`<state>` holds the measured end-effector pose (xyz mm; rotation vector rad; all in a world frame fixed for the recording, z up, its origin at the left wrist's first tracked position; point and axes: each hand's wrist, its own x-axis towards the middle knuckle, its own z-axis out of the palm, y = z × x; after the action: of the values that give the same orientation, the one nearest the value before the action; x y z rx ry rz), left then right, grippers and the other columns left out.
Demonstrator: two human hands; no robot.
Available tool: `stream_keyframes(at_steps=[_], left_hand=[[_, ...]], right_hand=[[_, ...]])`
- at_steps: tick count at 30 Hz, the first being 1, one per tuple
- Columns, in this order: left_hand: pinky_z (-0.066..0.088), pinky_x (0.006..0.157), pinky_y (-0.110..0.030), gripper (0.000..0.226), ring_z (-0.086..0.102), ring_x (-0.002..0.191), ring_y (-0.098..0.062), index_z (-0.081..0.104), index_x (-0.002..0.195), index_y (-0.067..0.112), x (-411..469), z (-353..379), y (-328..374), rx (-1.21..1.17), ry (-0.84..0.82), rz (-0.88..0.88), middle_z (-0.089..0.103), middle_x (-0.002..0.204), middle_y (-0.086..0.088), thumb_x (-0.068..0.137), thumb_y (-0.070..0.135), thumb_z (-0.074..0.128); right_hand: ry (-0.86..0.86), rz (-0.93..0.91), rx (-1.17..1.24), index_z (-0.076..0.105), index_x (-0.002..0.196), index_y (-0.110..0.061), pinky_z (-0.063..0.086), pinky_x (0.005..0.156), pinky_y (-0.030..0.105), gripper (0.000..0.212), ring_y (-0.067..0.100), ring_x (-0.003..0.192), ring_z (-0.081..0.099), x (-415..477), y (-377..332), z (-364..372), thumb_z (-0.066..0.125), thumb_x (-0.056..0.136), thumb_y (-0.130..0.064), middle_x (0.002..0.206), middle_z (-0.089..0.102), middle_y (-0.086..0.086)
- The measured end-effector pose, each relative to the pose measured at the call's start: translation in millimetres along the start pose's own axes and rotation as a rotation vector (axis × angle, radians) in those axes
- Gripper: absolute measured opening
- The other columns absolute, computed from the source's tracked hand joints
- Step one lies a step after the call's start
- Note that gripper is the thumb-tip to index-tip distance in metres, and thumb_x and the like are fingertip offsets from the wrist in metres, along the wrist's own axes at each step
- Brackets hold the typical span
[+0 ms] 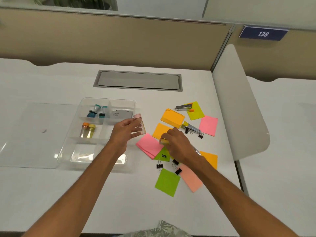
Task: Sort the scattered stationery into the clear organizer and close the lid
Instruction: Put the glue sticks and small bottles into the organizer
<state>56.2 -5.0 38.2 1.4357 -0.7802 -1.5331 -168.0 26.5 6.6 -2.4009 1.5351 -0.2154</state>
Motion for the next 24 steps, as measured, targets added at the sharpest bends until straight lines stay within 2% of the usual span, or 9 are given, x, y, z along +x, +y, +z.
stream_keyframes(at_steps=[3, 7, 10, 13, 16, 19, 21, 24], left_hand=[[0.059, 0.081, -0.036, 0.032, 0.067, 0.084, -0.023, 0.069, 0.107, 0.002, 2.3, -19.0, 11.7, 0.045, -0.021, 0.007, 0.069, 0.094, -0.013, 0.086, 0.027, 0.072], [0.057, 0.076, -0.031, 0.023, 0.068, 0.087, -0.023, 0.072, 0.101, 0.007, 9.3, -58.4, 32.5, 0.117, -0.029, 0.030, 0.072, 0.095, -0.012, 0.085, 0.024, 0.072], [0.058, 0.079, -0.034, 0.021, 0.067, 0.083, -0.022, 0.074, 0.095, 0.009, 20.4, -100.9, 46.0, 0.186, 0.039, 0.059, 0.071, 0.090, -0.009, 0.081, 0.025, 0.076], [0.061, 0.076, -0.033, 0.024, 0.071, 0.072, -0.018, 0.074, 0.089, 0.013, 33.1, -139.9, 50.3, 0.326, 0.160, 0.075, 0.074, 0.086, -0.006, 0.075, 0.031, 0.081], [0.062, 0.075, -0.036, 0.015, 0.073, 0.068, -0.020, 0.070, 0.077, 0.022, 44.7, -161.2, 43.9, 0.520, 0.248, 0.065, 0.074, 0.081, -0.005, 0.072, 0.030, 0.082], [0.057, 0.079, -0.035, 0.028, 0.068, 0.084, -0.026, 0.066, 0.095, 0.019, 54.3, -169.9, 36.1, 0.808, 0.268, 0.085, 0.070, 0.096, -0.007, 0.073, 0.033, 0.077], [0.056, 0.075, -0.034, 0.030, 0.066, 0.084, -0.028, 0.064, 0.099, 0.019, 59.0, -171.6, 32.1, 0.936, 0.248, 0.121, 0.067, 0.099, -0.009, 0.076, 0.035, 0.073], [0.058, 0.075, -0.040, 0.028, 0.066, 0.085, -0.030, 0.062, 0.098, 0.016, 64.2, -168.4, 27.2, 1.020, 0.178, 0.142, 0.065, 0.100, -0.012, 0.078, 0.031, 0.075]], right_hand=[[0.164, 0.106, 0.238, 0.061, 0.128, -0.015, 0.043, 0.084, 0.038, 0.036, 0.025, 0.105, 0.050, 9.7, -20.6, -10.2, 0.063, 0.092, -0.019, 0.106, 0.061, 0.007], [0.360, 0.234, 0.559, 0.066, 0.117, -0.016, 0.051, 0.071, 0.039, 0.031, 0.020, 0.080, 0.060, 34.1, -57.5, -22.9, 0.069, 0.087, -0.013, 0.092, 0.062, 0.004], [0.405, 0.404, 0.829, 0.064, 0.102, -0.019, 0.054, 0.067, 0.035, 0.028, 0.012, 0.069, 0.062, 57.9, -89.5, -23.8, 0.072, 0.078, -0.009, 0.084, 0.065, 0.000], [0.418, 0.510, 1.025, 0.058, 0.096, -0.016, 0.057, 0.069, 0.040, 0.030, 0.019, 0.069, 0.068, 79.4, -121.0, -14.1, 0.075, 0.072, -0.010, 0.084, 0.068, 0.002], [0.409, 0.580, 1.095, 0.056, 0.098, -0.019, 0.060, 0.069, 0.037, 0.037, 0.023, 0.072, 0.072, 94.6, -148.4, -1.4, 0.076, 0.067, -0.015, 0.086, 0.070, 0.004], [0.382, 0.628, 1.085, 0.063, 0.100, -0.023, 0.061, 0.076, 0.041, 0.038, 0.023, 0.080, 0.072, 105.2, -168.4, 11.4, 0.074, 0.065, -0.012, 0.087, 0.071, 0.005], [0.390, 0.666, 1.039, 0.070, 0.093, -0.020, 0.061, 0.079, 0.042, 0.029, 0.020, 0.080, 0.071, 109.6, -178.1, 18.8, 0.077, 0.066, -0.011, 0.084, 0.072, 0.001], [0.403, 0.727, 0.981, 0.072, 0.087, -0.019, 0.060, 0.074, 0.029, 0.023, 0.008, 0.073, 0.069, 112.4, -189.1, 25.6, 0.083, 0.068, -0.015, 0.078, 0.072, -0.005]])
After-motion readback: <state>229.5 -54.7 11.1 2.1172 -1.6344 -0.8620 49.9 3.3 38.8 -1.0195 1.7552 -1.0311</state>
